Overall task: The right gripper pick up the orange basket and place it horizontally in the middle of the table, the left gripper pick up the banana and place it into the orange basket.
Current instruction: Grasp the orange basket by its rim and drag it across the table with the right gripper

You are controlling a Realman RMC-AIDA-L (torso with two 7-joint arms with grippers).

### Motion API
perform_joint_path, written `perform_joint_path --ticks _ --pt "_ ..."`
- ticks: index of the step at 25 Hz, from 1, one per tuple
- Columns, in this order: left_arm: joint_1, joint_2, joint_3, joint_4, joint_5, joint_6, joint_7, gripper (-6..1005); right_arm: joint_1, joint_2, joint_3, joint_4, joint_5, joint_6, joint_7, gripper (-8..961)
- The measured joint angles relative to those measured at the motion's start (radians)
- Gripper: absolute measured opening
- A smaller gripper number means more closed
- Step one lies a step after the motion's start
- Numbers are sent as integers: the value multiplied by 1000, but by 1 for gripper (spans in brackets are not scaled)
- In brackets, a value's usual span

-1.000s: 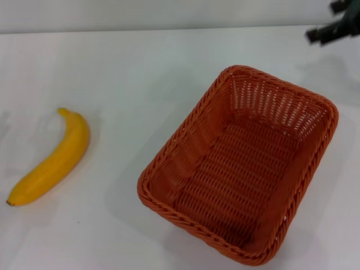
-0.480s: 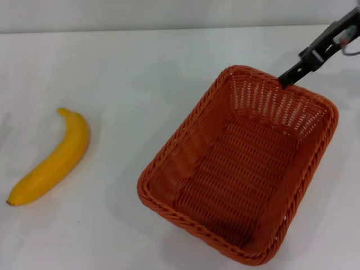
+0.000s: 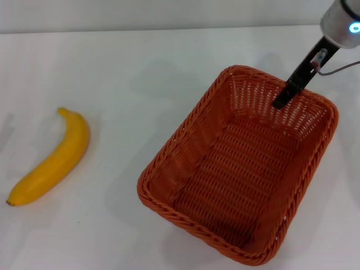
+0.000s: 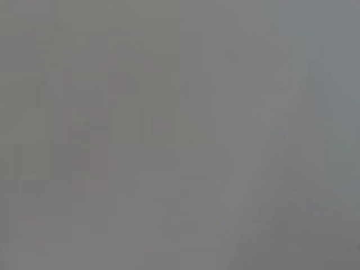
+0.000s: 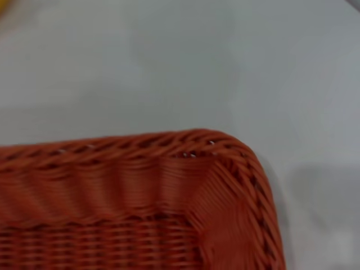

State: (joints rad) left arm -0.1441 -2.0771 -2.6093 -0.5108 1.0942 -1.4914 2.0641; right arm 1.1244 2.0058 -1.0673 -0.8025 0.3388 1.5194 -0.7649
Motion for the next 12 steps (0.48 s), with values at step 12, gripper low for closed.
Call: perform_joint_path --ticks 12 --pt "-3 0 0 24 1 3 25 816 95 7 -146 204 -14 -93 2 838"
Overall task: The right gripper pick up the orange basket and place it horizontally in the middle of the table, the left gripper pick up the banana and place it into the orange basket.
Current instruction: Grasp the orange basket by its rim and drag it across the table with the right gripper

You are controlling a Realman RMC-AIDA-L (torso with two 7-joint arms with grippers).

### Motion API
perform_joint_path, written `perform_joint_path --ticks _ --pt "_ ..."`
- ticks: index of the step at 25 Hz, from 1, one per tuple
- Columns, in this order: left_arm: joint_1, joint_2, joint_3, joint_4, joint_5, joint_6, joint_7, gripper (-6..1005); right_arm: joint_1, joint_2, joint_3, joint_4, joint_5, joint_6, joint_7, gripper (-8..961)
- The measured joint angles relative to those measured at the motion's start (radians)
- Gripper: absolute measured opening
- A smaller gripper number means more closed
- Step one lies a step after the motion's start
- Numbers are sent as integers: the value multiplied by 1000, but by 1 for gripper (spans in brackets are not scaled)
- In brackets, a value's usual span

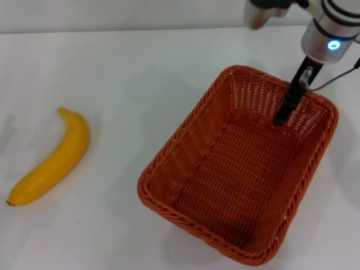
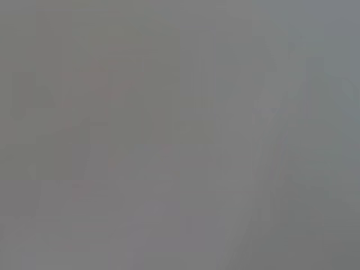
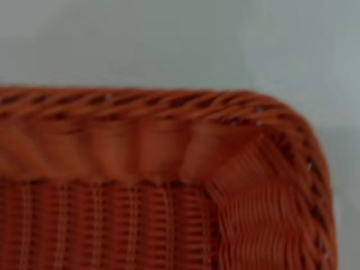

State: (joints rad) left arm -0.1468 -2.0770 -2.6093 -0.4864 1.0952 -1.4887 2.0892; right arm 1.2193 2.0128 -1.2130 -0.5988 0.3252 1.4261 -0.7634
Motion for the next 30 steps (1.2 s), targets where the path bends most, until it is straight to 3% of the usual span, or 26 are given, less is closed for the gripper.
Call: perform_joint_path --ticks 5,20,24,30 --pt "0 0 0 0 0 5 0 816 8 6 -57 2 6 8 6 837" --pt "-19 4 -3 -7 0 18 5 816 20 -7 -45 -8 7 40 64 290" --pt "-22 7 -4 -11 0 19 16 816 13 -26 21 -31 0 41 124 235" --pt "-21 8 -7 -33 -1 19 26 817 -33 -87 202 -68 -4 59 234 206"
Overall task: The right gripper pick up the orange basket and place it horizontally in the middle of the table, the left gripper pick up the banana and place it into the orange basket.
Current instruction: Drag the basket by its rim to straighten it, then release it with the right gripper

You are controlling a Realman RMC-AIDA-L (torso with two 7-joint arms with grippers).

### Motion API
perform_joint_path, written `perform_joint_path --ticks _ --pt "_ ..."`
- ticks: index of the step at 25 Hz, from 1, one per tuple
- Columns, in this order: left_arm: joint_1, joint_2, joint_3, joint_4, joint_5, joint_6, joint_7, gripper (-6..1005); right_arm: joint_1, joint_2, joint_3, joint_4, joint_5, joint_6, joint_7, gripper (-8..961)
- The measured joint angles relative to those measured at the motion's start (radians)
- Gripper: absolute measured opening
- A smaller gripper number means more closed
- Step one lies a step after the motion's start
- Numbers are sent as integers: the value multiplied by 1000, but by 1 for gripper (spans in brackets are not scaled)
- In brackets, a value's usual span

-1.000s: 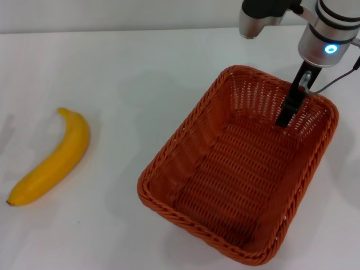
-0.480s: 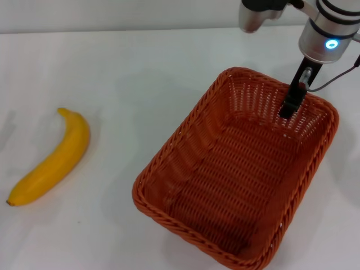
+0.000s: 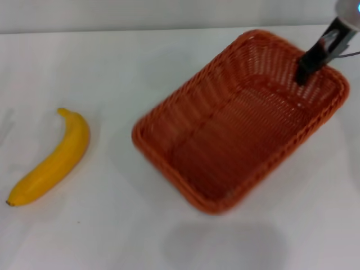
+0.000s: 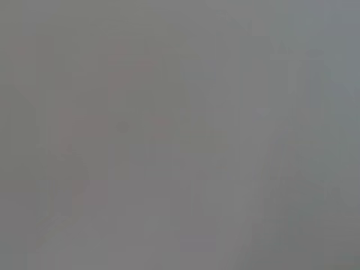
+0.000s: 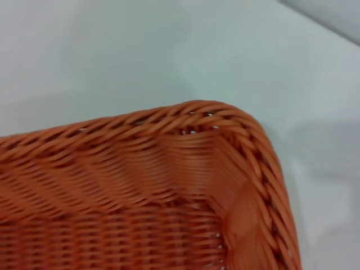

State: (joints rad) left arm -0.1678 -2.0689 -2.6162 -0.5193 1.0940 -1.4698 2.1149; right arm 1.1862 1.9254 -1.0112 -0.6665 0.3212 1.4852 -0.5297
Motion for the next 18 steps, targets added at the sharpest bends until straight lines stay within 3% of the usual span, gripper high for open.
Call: perform_joint_path --ticks 6,10,13,18 --pt "0 1 -1 -20 1 1 1 817 -76 -27 121 -66 3 66 90 157" --pt "-1 10 -1 -21 1 3 2 817 -119 -32 245 -72 10 90 120 131" --pt "-3 15 -1 -36 1 3 -4 817 -181 -19 307 -109 23 108 124 119" --pt "-3 13 2 -82 5 5 -41 817 -283 13 319 -194 95 130 140 123"
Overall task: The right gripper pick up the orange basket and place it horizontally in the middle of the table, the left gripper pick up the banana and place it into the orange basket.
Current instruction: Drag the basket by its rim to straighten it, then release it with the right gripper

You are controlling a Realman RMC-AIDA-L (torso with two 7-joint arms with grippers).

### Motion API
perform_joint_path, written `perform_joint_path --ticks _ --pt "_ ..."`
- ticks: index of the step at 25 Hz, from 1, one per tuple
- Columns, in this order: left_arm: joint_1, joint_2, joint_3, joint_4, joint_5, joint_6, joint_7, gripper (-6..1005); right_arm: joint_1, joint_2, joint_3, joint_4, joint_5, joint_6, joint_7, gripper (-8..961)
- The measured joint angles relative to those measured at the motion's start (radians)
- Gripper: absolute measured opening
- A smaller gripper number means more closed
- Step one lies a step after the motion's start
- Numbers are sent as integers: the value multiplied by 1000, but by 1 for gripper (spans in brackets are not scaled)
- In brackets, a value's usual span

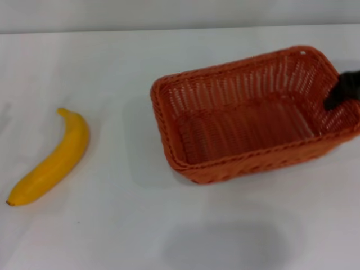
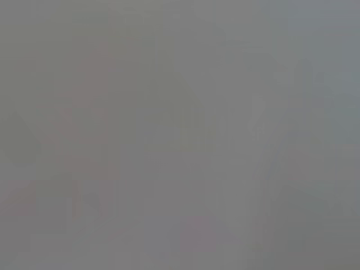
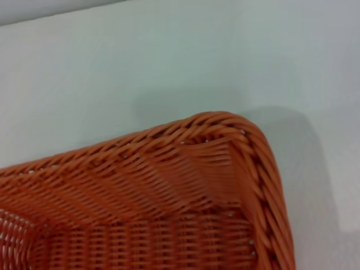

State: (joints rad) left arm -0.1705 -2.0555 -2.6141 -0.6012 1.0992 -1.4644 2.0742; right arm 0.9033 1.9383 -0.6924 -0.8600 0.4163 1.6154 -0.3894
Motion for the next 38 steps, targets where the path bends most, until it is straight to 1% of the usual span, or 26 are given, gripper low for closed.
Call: perform_joint_path --ticks 5,6,7,8,9,11,14,17,25,30,36,38 --pt "-5 1 3 -21 22 20 -26 817 -109 30 2 -100 75 5 8 127" --pt "-5 1 3 -21 22 20 -26 817 -109 30 2 -100 75 5 8 128" --pt "-8 2 3 -23 29 22 -29 817 -153 49 2 -160 99 2 11 129" --pt "-11 2 4 -26 35 23 -33 817 -160 54 3 -171 103 1 11 130" --pt "-11 2 4 -26 36 23 -34 817 -186 66 3 -205 120 -3 15 131" --pt "-13 2 5 -26 38 23 -35 817 -213 72 -3 -230 155 -9 19 132" --pt "-14 1 5 -26 41 23 -35 817 -246 73 -15 -239 212 -13 23 135" --pt "-14 -1 5 -26 45 23 -36 817 -261 74 -25 -240 222 -13 20 137" --pt "-10 -6 5 -26 46 20 -37 817 -264 75 -96 -230 237 -20 31 144" --pt "-5 -6 5 -26 46 19 -43 817 -265 71 -90 -236 249 -25 39 306" --pt "-3 -7 4 -26 46 20 -44 817 -269 62 -86 -234 257 -27 26 317" --pt "-3 -8 4 -26 46 20 -44 817 -269 52 -87 -232 255 -29 17 328"
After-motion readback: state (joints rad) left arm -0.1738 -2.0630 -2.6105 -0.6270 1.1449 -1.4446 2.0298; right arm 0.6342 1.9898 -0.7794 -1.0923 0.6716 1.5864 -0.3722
